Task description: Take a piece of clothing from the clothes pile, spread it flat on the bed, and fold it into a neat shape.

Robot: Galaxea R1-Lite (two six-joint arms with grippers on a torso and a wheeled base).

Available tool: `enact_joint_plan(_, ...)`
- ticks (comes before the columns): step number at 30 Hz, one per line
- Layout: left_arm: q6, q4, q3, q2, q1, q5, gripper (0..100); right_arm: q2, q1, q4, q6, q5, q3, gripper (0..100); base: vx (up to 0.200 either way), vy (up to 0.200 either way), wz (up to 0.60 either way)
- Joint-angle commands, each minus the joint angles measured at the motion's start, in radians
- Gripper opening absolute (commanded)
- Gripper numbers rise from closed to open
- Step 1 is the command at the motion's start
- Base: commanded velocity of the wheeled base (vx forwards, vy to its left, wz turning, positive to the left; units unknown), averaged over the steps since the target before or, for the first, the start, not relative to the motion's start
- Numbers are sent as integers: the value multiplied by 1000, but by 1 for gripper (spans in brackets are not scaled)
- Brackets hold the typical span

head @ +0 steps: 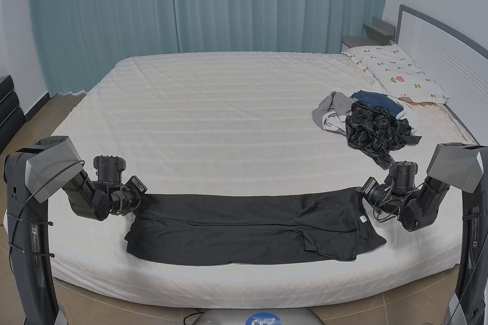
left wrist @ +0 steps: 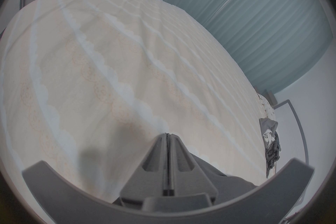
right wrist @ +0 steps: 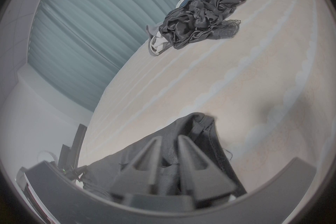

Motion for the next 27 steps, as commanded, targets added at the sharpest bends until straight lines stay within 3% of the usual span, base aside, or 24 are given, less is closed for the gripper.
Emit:
enact_joint_plan(1,-1,-2,5,2,2,1,0,16,-3,-21,-1,0,-5,0,0,0,0)
enact_joint_plan(2,-1,-2,7,2,2,1,0,18,-3,-27,-1,0,-5,100,0,0,0)
enact_joint_plan(4,-2,-2,8,3,2,1,0,25,-3,-32,1,2,-3,100,0,0,0)
enact_joint_plan(5,-2,-2,10,2,2,1,100,27,0,-38,1,0,0,100,0,0,0)
enact_joint_plan(13,-4,3,24,-34,22,1,100,-27,-15,-119,8,3,95,100,0,0,0)
enact_joint_plan(18,-9,-6,84,-90,28,-19,100,-44,-21,-177,56,2,149,100,0,0,0)
enact_joint_plan(22,-64,-25,100,-119,32,-25,100,-45,-23,-208,61,2,182,100,0,0,0)
enact_joint_plan(27,-70,-26,104,-123,34,-45,100,-45,-18,-217,61,2,190,100,200,0,0)
